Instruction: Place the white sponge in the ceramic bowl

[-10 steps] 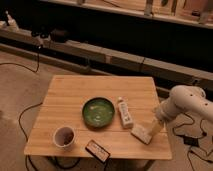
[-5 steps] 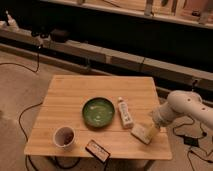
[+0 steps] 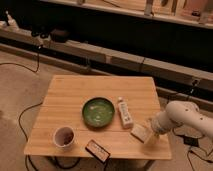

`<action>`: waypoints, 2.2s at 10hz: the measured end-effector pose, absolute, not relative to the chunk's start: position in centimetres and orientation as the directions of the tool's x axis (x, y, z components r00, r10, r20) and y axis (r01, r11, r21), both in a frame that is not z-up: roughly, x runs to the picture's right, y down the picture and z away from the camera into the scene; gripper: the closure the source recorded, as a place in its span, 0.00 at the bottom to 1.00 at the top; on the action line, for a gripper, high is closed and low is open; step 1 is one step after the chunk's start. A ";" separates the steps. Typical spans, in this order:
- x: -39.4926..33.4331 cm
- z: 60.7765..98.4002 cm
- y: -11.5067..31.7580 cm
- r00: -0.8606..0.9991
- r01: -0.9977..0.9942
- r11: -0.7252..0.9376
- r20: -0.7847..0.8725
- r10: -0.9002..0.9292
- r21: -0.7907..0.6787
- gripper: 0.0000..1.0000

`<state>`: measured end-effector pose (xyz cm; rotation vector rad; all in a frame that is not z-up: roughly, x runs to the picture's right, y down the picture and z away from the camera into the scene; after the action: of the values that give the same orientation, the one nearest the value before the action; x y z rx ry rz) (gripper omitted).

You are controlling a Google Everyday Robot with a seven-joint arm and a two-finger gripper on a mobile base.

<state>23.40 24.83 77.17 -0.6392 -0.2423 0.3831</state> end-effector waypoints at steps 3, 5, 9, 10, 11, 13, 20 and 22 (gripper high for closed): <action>22.5 77.4 27.0 0.913 -0.234 0.750 0.126 0.388 -0.618 0.20; 22.6 77.8 27.7 0.909 -0.240 0.747 0.126 0.396 -0.620 0.20; 24.1 78.7 28.1 0.899 -0.294 0.738 0.087 0.429 -0.607 0.20; 24.4 78.8 28.1 0.896 -0.305 0.734 0.078 0.437 -0.607 0.20; 24.4 79.0 28.2 0.893 -0.315 0.729 0.071 0.445 -0.608 0.21; 24.3 79.2 28.4 0.887 -0.326 0.720 0.064 0.456 -0.613 0.37; 24.2 79.0 28.0 0.898 -0.303 0.723 0.068 0.434 -0.621 0.99; 24.9 77.7 26.8 0.901 -0.301 0.733 0.068 0.427 -0.610 0.99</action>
<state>24.91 26.85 77.70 -0.6320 -0.2101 0.4039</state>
